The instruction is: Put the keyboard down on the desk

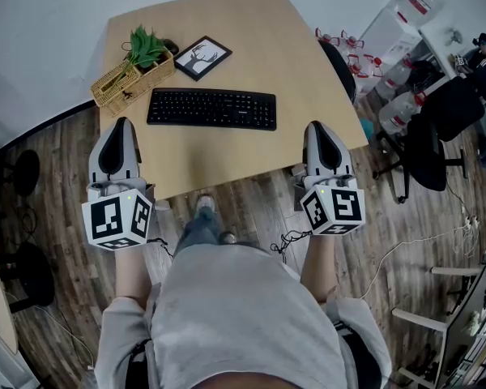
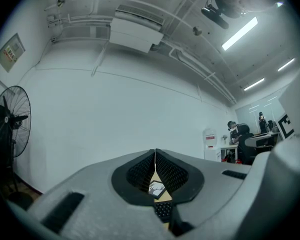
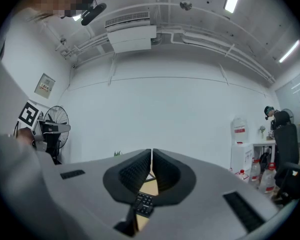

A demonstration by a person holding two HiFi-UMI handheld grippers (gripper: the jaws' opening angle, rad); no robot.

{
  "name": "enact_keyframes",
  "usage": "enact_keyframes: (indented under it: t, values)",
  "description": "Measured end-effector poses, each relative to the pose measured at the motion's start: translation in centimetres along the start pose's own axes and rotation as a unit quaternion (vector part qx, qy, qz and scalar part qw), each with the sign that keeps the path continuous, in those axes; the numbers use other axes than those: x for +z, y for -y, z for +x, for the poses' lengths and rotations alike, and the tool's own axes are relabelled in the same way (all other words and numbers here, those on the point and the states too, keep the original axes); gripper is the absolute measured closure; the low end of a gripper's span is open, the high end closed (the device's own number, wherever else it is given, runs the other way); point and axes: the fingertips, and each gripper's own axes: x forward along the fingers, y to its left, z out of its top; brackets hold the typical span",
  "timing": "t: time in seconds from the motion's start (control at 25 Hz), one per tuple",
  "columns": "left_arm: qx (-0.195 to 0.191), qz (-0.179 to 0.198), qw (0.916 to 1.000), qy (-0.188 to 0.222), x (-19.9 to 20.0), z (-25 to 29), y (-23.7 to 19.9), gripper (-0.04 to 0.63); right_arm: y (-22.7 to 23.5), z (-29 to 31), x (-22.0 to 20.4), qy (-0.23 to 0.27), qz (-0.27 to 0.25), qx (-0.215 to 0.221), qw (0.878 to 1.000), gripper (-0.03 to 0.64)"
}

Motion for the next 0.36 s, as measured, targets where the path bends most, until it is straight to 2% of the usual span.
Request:
enact_keyframes:
  t: [0.36]
  values:
    - [-0.003, 0.004, 1.0, 0.0, -0.02, 0.1, 0.62, 0.584, 0.2, -0.21, -0.06, 0.004, 0.003, 0.002, 1.0, 0.601]
